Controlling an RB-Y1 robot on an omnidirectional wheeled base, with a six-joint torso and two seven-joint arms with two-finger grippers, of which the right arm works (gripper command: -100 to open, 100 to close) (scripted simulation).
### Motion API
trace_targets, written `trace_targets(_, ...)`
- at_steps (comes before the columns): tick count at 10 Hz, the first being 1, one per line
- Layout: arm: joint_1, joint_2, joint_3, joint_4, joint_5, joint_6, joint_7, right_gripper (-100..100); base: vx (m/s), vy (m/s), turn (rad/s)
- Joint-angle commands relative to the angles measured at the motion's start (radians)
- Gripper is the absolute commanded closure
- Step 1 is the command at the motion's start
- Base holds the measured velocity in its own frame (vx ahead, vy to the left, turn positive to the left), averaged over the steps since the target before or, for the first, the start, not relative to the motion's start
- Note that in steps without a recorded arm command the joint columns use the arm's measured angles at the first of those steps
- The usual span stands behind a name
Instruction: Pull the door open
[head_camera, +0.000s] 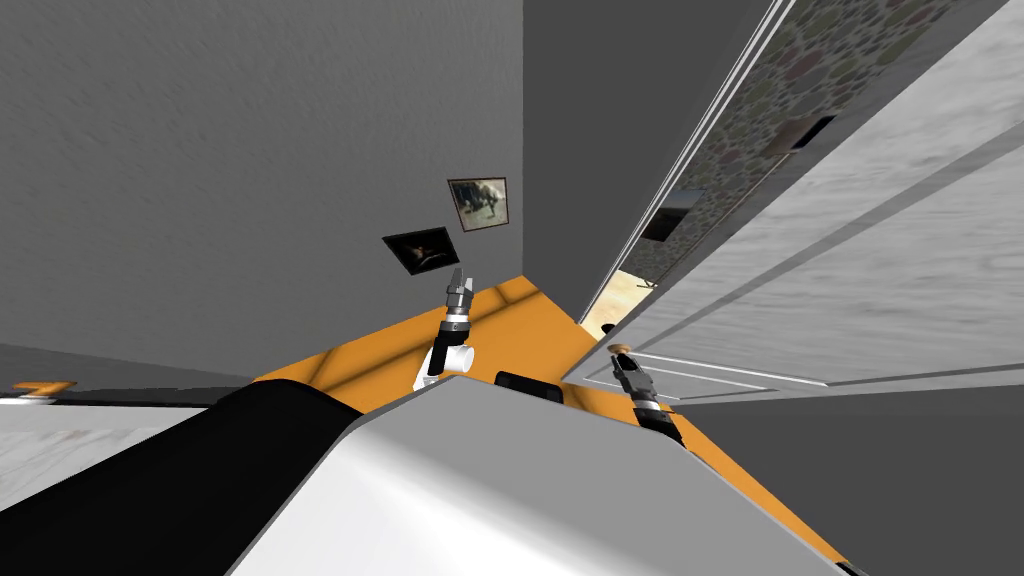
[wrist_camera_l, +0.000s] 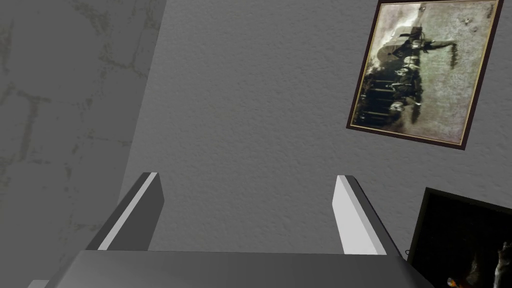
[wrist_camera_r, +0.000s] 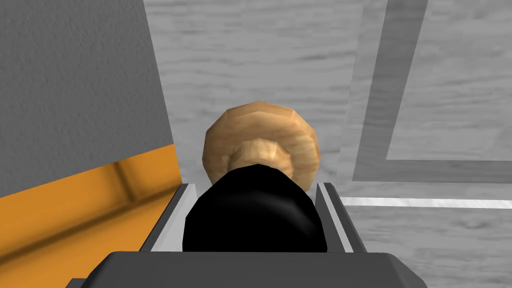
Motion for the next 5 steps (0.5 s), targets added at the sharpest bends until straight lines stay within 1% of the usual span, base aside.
trace_targets(1, 0.018, -0.015, 0.012, -0.001, 0.004, -0.025, -0.013, 100, -0.198, -0.055, 0.143)
trace_targets(4, 0.036, -0.036, 0.035, 0.013, 0.013, -0.073, -0.040, 100, -0.190, -0.061, 0.127)
trace_targets(5, 0.036, -0.036, 0.035, 0.013, 0.013, -0.073, -0.040, 100, -0.133, -0.041, 0.028)
